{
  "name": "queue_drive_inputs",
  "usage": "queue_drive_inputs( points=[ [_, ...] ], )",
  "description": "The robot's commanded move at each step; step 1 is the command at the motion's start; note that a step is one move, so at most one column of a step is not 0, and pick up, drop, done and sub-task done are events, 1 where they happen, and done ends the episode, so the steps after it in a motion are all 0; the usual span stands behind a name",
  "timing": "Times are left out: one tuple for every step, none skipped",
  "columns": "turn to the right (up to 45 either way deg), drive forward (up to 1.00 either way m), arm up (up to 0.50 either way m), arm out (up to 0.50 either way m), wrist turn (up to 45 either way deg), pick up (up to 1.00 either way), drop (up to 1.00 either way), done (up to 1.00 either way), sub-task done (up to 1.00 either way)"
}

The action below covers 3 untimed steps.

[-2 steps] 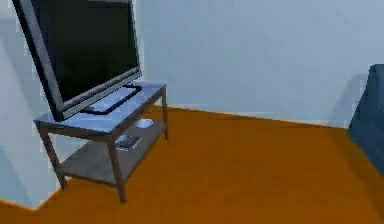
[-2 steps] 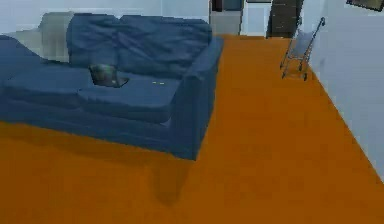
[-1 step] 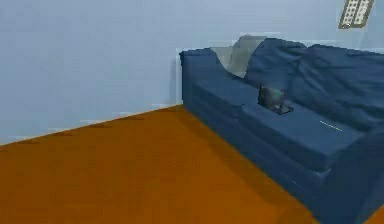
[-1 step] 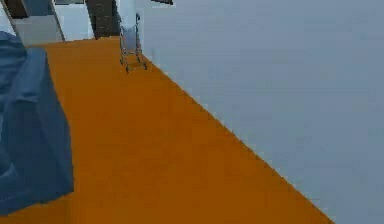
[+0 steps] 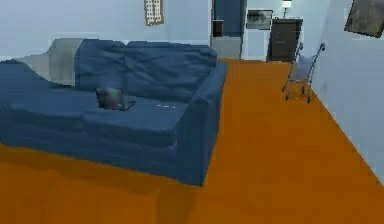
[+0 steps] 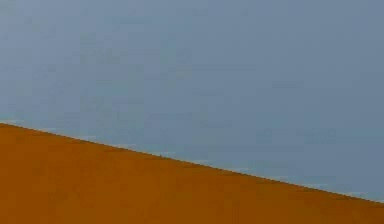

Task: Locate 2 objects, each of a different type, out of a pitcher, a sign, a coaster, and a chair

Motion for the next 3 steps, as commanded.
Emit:
queue_drive_inputs(
  points=[
    [39.0, 0.00, 0.00, 0.00, 0.0, 0.00, 0.00, 0.00, 0.00],
    [0.0, 1.00, 0.00, 0.00, 0.0, 0.00, 0.00, 0.00, 0.00],
    [6.0, 0.00, 0.00, 0.00, 0.0, 0.00, 0.00, 0.00, 0.00]
  ],
)
